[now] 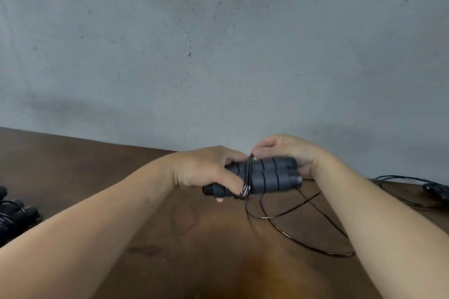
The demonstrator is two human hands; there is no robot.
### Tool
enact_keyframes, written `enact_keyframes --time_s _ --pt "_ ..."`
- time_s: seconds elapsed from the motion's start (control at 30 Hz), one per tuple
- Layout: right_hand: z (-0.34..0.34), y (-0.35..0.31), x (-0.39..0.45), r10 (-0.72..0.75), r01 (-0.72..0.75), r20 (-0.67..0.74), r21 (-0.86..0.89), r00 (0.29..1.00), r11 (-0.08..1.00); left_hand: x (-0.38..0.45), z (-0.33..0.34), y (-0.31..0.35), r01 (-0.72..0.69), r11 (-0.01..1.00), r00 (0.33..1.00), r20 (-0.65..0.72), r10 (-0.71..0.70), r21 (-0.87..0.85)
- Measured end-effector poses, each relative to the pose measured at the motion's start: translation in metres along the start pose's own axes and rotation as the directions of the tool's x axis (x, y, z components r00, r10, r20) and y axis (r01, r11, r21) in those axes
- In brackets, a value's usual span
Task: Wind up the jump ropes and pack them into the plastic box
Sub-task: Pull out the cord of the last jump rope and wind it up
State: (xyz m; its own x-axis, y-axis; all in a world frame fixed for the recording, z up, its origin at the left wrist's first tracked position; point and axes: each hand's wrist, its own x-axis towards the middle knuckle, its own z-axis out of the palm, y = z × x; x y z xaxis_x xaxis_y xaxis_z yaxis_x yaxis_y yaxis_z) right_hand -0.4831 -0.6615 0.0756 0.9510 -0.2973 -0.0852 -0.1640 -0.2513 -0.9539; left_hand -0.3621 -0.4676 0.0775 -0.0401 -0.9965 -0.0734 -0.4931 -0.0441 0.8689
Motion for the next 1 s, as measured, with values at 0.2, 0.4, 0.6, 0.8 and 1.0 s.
enact_keyframes --time_s 0.2,0.4,0.6,0.8,1.0 --pt "0.043 0.043 0.019 -0.039 0.074 -0.116 0.321 0.993 0.944 0.011 -0.014 -0.006 0.025 0.984 0.956 -0.282 -0.076 -0.178" --pt "0.089 0.047 -0.003 0.064 -0.08 -0.092 -0.18 0.994 0.981 0.016 -0.035 -0.023 0.304 0.935 0.816 -0.556 -0.156 0.183" --pt "0.082 0.017 -0.018 -0.128 0.045 -0.02 -0.874 0.992 0.484 0.013 -0.025 -0.045 0.411 0.641 0.884 -0.454 -0.108 0.648" --pt "0.04 -0.019 -0.009 -0.104 0.069 0.009 -0.8 0.995 0.596 0.014 0.007 -0.03 0.219 0.71 0.975 -0.122 -0.186 0.669" --pt "0.022 0.008 -0.012 -0.021 0.02 -0.037 -0.019 0.999 1.0 -0.004 0.002 -0.015 0.062 0.993 0.998 -0.035 -0.058 0.102"
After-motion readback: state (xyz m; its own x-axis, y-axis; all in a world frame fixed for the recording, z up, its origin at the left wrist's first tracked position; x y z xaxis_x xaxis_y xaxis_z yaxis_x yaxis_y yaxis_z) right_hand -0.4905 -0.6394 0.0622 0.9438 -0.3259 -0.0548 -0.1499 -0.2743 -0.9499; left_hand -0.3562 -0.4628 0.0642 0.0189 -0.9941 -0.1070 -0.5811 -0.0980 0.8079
